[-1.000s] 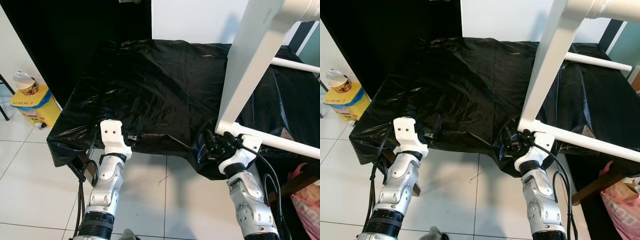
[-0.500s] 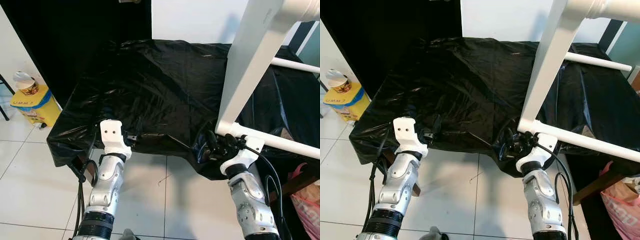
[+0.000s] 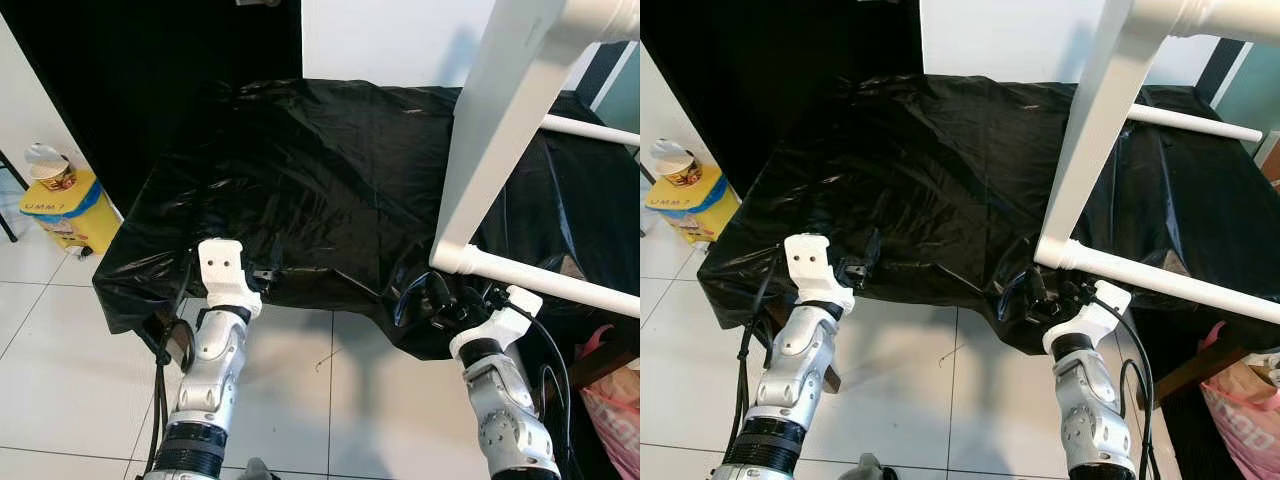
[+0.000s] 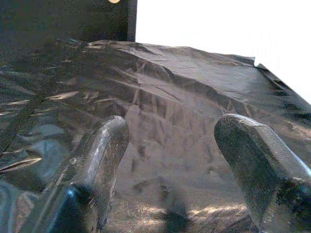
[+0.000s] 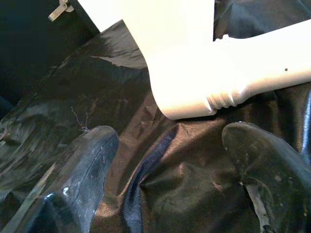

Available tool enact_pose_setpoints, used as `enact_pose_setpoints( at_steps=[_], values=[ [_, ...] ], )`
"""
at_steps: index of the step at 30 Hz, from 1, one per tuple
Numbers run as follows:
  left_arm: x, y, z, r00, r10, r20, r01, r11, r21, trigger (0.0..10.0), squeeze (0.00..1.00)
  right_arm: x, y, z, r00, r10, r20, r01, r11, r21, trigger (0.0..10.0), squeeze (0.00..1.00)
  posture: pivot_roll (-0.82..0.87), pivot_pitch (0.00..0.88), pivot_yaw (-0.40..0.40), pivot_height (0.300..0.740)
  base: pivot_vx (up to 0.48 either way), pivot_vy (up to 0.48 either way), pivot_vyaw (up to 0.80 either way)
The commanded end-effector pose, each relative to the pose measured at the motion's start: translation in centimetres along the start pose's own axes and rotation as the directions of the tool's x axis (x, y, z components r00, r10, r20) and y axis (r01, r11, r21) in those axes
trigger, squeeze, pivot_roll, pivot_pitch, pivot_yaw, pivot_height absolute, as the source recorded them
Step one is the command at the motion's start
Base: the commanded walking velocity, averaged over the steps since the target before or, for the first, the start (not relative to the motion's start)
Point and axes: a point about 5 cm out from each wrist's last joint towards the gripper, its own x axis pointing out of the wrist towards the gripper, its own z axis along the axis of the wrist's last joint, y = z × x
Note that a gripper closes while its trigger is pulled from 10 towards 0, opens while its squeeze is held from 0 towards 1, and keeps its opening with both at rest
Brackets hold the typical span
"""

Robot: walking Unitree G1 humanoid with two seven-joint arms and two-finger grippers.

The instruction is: Building children table

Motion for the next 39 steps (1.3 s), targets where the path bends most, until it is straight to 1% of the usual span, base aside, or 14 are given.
enact_pose_setpoints(
  at_steps=[1, 4, 5, 6, 7, 8, 9, 11, 15, 21, 33, 35, 38, 39],
  values=[
    [0.2, -0.3, -0.1, 0.999, -0.037, -0.004, 0.037, 0.999, 0.003, 10.0, 0.0, 0.0, -0.1, 0.1, 1.0, -0.001, 0.006, 0.001, 1.0, -0.009, 10.0, 0.0, 0.02, 0.034, -0.017, 0.74, 0.0, 0.0, 0.0],
    [0.2, -0.3, -0.1, 0.999, -0.038, -0.005, 0.038, 0.999, 0.002, 10.0, 0.0, 0.1, 0.3, 0.1, 1.0, 0.018, 0.009, -0.018, 0.998, -0.061, 10.0, 0.0, 0.02, 0.034, -0.017, 0.74, 0.0, 0.0, 0.0],
    [0.2, -0.4, -0.1, 0.999, -0.039, -0.005, 0.039, 0.999, 0.002, 10.0, 0.0, 0.2, 0.9, 0.3, 0.999, 0.048, 0.016, -0.046, 0.989, -0.14, 10.0, 0.0, 0.02, 0.032, -0.018, 0.74, 0.0, 0.0, 0.0],
    [0.2, -0.4, -0.1, 0.999, -0.039, -0.005, 0.039, 0.999, 0.002, 10.0, 0.0, 0.2, 0.9, 0.3, 0.999, 0.048, 0.016, -0.046, 0.989, -0.14, 10.0, 0.0, 0.02, 0.032, -0.018, 0.74, 0.0, 0.0, 0.0],
    [0.2, -0.4, -0.1, 0.999, -0.039, -0.005, 0.039, 0.999, 0.002, 10.0, 0.0, 0.3, 1.5, 0.7, 0.997, 0.073, 0.04, -0.062, 0.974, -0.217, 10.0, 0.0, 0.03, 0.032, -0.02, 0.74, 0.0, 0.0, 0.0],
    [0.2, -0.4, -0.1, 0.999, -0.039, -0.005, 0.039, 0.999, 0.002, 10.0, 0.0, 0.3, 1.5, 0.7, 0.997, 0.073, 0.04, -0.062, 0.974, -0.217, 10.0, 0.0, 0.03, 0.032, -0.02, 0.74, 0.0, 0.0, 0.0],
    [0.2, -0.5, -0.1, 0.999, -0.039, -0.005, 0.039, 0.999, 0.001, 10.0, 0.0, 0.7, 3.1, 2.1, 0.983, 0.15, 0.103, -0.109, 0.939, -0.327, 10.0, 0.0, 0.03, 0.029, -0.019, 0.74, 0.0, 0.0, 0.0],
    [0.2, -0.5, -0.1, 0.999, -0.039, -0.005, 0.039, 0.999, 0.001, 10.0, 0.0, 0.7, 3.1, 2.1, 0.983, 0.15, 0.103, -0.109, 0.939, -0.327, 10.0, 0.0, 0.03, 0.029, -0.019, 0.74, 0.0, 0.0, 0.0],
    [0.2, -0.5, -0.1, 0.999, -0.041, -0.004, 0.041, 0.999, 0.0, 10.0, 0.0, 1.3, 5.3, 4.3, 0.951, 0.248, 0.185, -0.16, 0.907, -0.39, 10.0, 0.0, 0.02, 0.026, -0.017, 0.74, 0.0, 0.0, 0.0],
    [0.3, -0.6, -0.1, 0.999, -0.046, -0.002, 0.046, 0.999, -0.001, 10.0, 0.0, 1.7, 6.8, 6.5, 0.917, 0.297, 0.265, -0.173, 0.897, -0.407, 10.0, 0.0, 0.02, 0.018, -0.019, 0.74, 0.0, 0.0, 0.0],
    [0.3, -0.7, -0.1, 0.999, -0.046, -0.002, 0.046, 0.999, -0.003, 10.0, 0.0, 1.8, 7.3, 7.2, 0.904, 0.31, 0.296, -0.164, 0.888, -0.429, 10.0, 0.0, 0.03, 0.014, -0.023, 0.74, 0.0, 0.0, 0.0],
    [0.3, -0.7, -0.2, 0.999, -0.046, -0.002, 0.046, 0.999, -0.003, 10.0, 0.0, 1.8, 7.3, 7.1, 0.906, 0.304, 0.294, -0.164, 0.893, -0.42, 10.0, 0.0, 0.03, 0.013, -0.023, 0.74, 0.0, 0.0, 0.0],
    [0.2, -0.7, -0.2, 0.999, -0.045, -0.002, 0.045, 0.999, -0.002, 10.0, 0.0, 1.9, 6.8, 6.6, 0.925, 0.263, 0.275, -0.161, 0.926, -0.342, 10.0, 0.0, 0.03, 0.013, -0.023, 0.74, 0.0, 0.0, 0.0],
    [0.2, -0.7, -0.2, 0.999, -0.045, -0.002, 0.045, 0.999, -0.002, 10.0, 0.0, 1.9, 6.8, 6.6, 0.925, 0.263, 0.275, -0.161, 0.926, -0.342, 10.0, 0.0, 0.03, 0.013, -0.023, 0.74, 0.0, 0.0, 0.0]
  ],
)
